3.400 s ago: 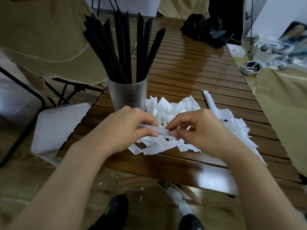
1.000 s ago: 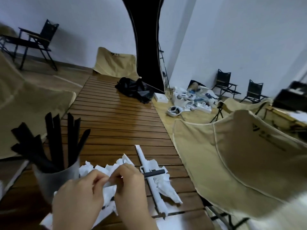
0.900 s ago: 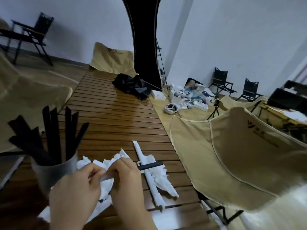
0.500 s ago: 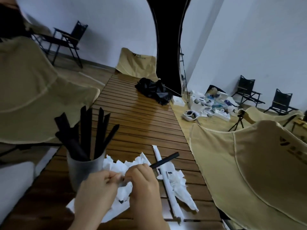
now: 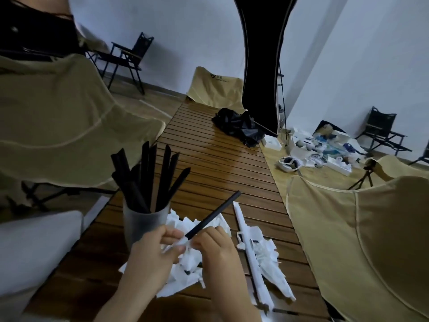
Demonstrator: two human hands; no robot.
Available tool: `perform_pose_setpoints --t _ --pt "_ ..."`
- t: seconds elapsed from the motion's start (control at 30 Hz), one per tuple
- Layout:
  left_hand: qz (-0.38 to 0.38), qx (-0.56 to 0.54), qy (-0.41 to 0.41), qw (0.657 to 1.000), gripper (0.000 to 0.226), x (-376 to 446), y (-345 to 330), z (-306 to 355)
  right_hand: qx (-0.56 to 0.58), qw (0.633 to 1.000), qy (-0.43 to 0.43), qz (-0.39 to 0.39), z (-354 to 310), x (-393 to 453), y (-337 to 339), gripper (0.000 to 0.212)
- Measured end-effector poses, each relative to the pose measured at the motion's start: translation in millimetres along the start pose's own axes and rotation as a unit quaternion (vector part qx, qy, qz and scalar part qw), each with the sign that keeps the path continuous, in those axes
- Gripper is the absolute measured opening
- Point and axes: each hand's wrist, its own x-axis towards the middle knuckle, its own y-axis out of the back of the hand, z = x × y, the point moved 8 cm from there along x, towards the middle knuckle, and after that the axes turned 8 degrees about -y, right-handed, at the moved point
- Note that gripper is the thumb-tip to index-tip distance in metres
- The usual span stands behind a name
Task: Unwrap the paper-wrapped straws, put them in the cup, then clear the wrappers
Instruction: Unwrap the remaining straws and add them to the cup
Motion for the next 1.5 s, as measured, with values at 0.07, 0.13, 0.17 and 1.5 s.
perform_pose_setpoints --t 0.07,0.13,0.17,1.5 --pt "0.015 0.024 -0.028 0.999 0.013 1 6 2 -0.010 0.999 0.001 -0.031 4 -1 -10 0.025" --pt "0.012 0.053 -0.053 0.997 0.012 2 6 3 -0.024 0.998 -0.010 -0.057 12 -1 -18 0.031" --pt "0.008 0.073 -0.064 0.995 0.013 3 5 4 -0.030 0.997 -0.020 -0.067 16 -1 -21 0.031" --pt "-0.055 0.233 -0.176 0.955 0.023 6 5 10 0.012 0.997 -0.076 -0.011 2 -1 -10 0.015"
